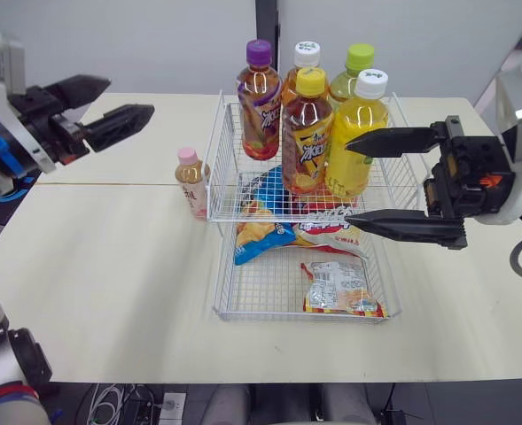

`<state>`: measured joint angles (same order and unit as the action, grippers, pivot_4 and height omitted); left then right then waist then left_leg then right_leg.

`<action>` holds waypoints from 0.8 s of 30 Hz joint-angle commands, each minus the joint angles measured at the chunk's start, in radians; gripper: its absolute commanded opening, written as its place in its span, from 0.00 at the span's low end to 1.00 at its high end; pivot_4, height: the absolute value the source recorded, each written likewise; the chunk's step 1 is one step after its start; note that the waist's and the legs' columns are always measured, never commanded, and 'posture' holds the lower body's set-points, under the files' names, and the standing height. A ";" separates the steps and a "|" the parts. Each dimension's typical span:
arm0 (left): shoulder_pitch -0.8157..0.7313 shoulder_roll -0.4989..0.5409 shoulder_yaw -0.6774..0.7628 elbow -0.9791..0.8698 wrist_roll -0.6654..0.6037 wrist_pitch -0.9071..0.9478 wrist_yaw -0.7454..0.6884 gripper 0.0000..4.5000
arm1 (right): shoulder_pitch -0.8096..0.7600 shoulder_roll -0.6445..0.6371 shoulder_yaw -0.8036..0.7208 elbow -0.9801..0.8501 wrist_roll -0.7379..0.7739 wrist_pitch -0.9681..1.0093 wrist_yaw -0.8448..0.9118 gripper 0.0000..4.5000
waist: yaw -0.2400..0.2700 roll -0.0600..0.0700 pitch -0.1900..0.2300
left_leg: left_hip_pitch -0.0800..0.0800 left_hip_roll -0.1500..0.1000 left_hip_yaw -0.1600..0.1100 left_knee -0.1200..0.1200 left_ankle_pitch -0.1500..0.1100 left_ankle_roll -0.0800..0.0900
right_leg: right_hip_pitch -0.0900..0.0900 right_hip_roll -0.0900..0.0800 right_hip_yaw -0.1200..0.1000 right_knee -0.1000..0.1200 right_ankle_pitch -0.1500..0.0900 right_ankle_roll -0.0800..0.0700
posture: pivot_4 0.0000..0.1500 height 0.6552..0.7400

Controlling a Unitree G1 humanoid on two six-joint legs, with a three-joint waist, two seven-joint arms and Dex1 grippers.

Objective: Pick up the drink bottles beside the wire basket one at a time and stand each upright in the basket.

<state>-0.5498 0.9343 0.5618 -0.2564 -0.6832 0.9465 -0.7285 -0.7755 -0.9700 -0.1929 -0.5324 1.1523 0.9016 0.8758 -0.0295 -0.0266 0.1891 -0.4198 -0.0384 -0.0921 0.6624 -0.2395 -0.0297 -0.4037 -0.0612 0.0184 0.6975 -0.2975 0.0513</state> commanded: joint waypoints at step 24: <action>0.029 -0.221 -0.172 0.142 0.155 -0.314 0.186 1.00 | -0.049 0.035 0.038 -0.030 -0.009 0.004 -0.062 1.00 | 0.002 0.000 0.000 | 0.000 -0.001 0.000 0.000 0.000 0.000 | 0.000 -0.004 -0.001 0.000 0.000 0.000 | 1.00 1.00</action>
<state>-0.4918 0.7195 0.3970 -0.1210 -0.5452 0.6660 -0.5745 -0.8028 -0.9362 -0.1415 -0.5465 1.1247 0.9081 0.8228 -0.0274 -0.0268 0.1890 -0.4195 -0.0399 -0.0916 0.6624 -0.2396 -0.0296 -0.4034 -0.0649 0.0175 0.6976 -0.2973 0.0513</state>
